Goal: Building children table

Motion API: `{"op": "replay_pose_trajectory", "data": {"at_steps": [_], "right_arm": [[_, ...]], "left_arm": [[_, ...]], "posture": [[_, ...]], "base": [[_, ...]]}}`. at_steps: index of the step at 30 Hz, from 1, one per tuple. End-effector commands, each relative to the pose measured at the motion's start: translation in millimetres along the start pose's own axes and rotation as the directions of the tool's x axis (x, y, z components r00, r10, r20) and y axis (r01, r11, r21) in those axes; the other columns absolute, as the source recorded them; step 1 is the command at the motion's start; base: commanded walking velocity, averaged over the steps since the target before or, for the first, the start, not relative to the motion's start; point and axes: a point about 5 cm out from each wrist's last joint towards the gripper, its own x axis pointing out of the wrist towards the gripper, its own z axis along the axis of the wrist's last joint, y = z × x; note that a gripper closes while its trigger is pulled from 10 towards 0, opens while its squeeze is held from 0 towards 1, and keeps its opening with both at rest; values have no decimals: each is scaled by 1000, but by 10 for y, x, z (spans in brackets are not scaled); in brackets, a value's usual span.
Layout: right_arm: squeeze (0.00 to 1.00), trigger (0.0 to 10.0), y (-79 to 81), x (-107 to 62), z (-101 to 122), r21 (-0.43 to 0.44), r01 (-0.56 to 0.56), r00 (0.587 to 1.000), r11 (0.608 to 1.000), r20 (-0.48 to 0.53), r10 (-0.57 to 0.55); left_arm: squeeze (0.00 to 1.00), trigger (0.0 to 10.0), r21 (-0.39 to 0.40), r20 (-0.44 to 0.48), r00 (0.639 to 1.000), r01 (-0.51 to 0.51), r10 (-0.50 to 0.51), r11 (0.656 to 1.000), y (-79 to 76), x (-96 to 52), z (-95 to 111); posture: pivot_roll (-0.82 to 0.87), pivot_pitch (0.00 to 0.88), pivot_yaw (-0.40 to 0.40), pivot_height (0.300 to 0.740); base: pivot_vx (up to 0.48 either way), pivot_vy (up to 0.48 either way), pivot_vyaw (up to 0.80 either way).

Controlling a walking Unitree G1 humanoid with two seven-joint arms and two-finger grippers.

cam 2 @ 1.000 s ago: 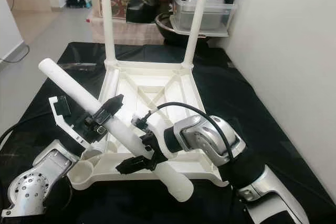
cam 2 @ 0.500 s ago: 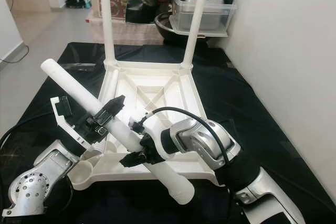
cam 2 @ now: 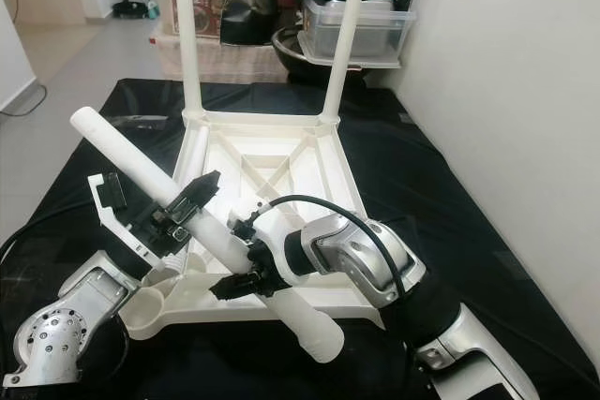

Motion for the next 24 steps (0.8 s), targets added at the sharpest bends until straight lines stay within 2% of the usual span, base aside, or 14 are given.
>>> {"op": "replay_pose_trajectory", "data": {"at_steps": [1, 6, 7, 8, 9, 10, 11, 24], "right_arm": [[0, 10000, 63, 111, -56, 0, -42, 999, 999, -22, 42], [0, 10000, 68, 151, -99, 12, -53, 998, 999, -39, 53], [0, 9569, 66, 171, -117, 23, -56, 997, 998, -44, 57], [0, 9569, 66, 171, -117, 23, -56, 997, 998, -44, 57], [0, 6941, 61, 184, -125, 29, -54, 997, 998, -46, 55], [0, 6941, 61, 184, -125, 29, -54, 997, 998, -46, 55], [0, 0, 58, 201, -133, 36, -56, 997, 998, -45, 57], [0, 0, 71, 270, -198, 1, -49, 997, 999, -62, 49]], "left_arm": [[0, 0, 0, -45, 999, 12, -12, 1000, -19, 25, -78], [0, 0, 1, -45, 999, 12, -12, 1000, -19, 25, -85], [0, 0, 2, -45, 999, 13, -12, 1000, -19, 25, -89], [0, 0, 2, -45, 999, 13, -12, 1000, -19, 25, -89], [0, 0, 2, -46, 999, 13, -13, 1000, -19, 25, -90], [0, 0, 2, -46, 999, 13, -13, 1000, -19, 25, -90], [0, 0, 3, -48, 999, 13, -13, 1000, -17, 24, -95], [0, 0, 8, -55, 998, 16, -16, 1000, -17, 26, -104]], "posture": [[-47, 0, -93, 740], [-45, 0, -95, 740], [-44, 0, -96, 740], [-44, 0, -96, 740], [-44, 0, -96, 740], [-44, 0, -96, 740], [-45, 0, -96, 740], [-44, 0, -96, 740]], "base": [[0, 0, 0], [0, 0, 0], [0, 0, 0], [0, 0, 0], [0, 0, 0], [0, 0, 0], [0, 0, 0], [0, 0, 0]]}}
